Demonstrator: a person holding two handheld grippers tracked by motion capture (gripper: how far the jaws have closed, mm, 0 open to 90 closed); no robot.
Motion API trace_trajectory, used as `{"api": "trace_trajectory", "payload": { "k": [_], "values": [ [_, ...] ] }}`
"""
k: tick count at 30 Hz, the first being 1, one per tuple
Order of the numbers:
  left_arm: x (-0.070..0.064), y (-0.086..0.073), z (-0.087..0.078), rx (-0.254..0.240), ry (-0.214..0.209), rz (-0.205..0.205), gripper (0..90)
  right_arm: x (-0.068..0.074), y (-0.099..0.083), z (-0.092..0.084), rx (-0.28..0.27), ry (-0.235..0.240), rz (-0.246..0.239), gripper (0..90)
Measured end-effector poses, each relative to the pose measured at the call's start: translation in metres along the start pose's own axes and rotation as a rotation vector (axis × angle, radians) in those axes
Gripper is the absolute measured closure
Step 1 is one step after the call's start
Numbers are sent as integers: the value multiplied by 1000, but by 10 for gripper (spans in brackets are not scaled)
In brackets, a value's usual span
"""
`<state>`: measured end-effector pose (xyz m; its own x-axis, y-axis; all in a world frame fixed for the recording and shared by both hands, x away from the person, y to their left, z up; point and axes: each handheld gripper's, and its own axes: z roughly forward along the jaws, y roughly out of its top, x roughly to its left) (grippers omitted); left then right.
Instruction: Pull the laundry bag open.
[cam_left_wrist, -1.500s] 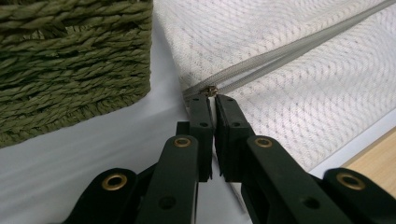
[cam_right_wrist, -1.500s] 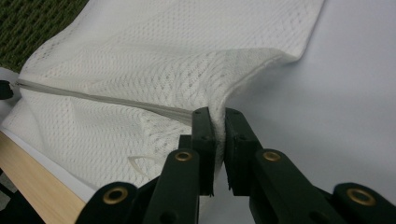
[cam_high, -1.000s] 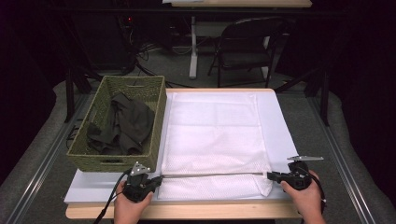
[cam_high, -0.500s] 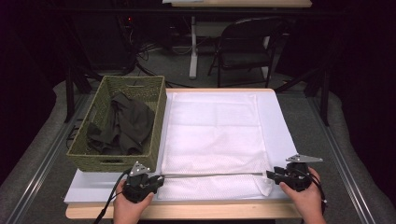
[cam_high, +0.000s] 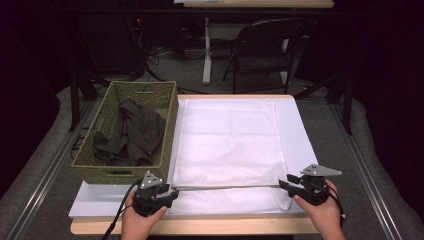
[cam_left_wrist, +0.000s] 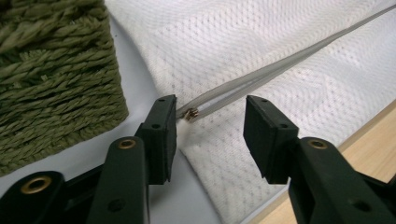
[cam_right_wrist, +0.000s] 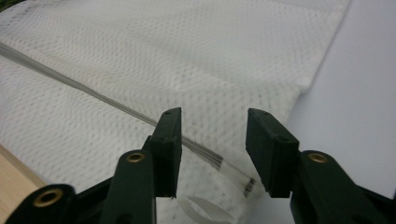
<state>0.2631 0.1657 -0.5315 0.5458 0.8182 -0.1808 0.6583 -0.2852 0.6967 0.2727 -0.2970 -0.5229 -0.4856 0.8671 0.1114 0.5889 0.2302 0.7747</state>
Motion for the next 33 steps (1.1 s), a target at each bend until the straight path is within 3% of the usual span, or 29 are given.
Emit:
{"api": "trace_trajectory", "payload": {
  "k": [3,6,10,12,15,19,27,29,33],
  "values": [
    [-1,2,0,-9,-31,-6,531,12,4,6,1,5,-41,504],
    [-2,4,-1,-22,5,44,515,19,7,13,17,31,-65,465],
    [-2,7,0,-20,-3,34,516,28,13,25,46,62,-103,431],
    [-2,8,0,-12,-9,34,519,32,16,29,50,76,-106,432],
    [-2,9,2,-3,-24,31,530,35,21,37,57,115,-116,503],
    [-5,11,2,-7,-39,41,520,42,28,49,82,127,-146,547],
    [-12,16,6,-5,1,66,498,51,40,63,75,153,-159,539],
    [-14,19,7,0,-14,66,495,53,42,67,90,160,-148,518],
    [-17,25,10,-3,-21,86,481,59,44,74,100,178,-175,498]
  ]
}}
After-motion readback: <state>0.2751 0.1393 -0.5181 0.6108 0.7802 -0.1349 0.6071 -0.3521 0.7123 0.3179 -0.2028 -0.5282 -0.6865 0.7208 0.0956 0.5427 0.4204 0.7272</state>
